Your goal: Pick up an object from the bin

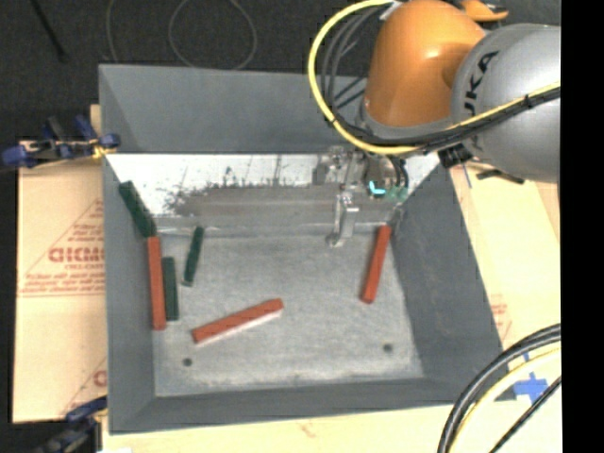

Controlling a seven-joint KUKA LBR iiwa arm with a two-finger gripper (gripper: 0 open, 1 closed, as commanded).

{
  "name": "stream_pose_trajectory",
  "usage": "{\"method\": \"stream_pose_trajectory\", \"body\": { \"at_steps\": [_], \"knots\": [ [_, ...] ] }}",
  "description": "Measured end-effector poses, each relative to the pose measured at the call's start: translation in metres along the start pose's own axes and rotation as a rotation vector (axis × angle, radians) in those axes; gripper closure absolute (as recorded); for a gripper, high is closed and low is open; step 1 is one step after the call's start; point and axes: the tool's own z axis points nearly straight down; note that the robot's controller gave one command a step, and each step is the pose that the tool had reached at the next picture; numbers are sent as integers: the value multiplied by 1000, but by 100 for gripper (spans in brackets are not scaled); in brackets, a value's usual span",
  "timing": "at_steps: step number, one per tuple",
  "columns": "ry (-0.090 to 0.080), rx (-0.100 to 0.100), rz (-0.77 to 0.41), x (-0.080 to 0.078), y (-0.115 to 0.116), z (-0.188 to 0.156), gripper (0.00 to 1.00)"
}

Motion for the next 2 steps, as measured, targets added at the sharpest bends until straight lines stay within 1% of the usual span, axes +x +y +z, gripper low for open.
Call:
{"method": "stream_pose_trajectory", "body": {
  "at_steps": [1,2],
  "knots": [
    [0,-1,-170,54,136,162,0],
    [-5,0,-236,101,130,128,0]
  ]
}}
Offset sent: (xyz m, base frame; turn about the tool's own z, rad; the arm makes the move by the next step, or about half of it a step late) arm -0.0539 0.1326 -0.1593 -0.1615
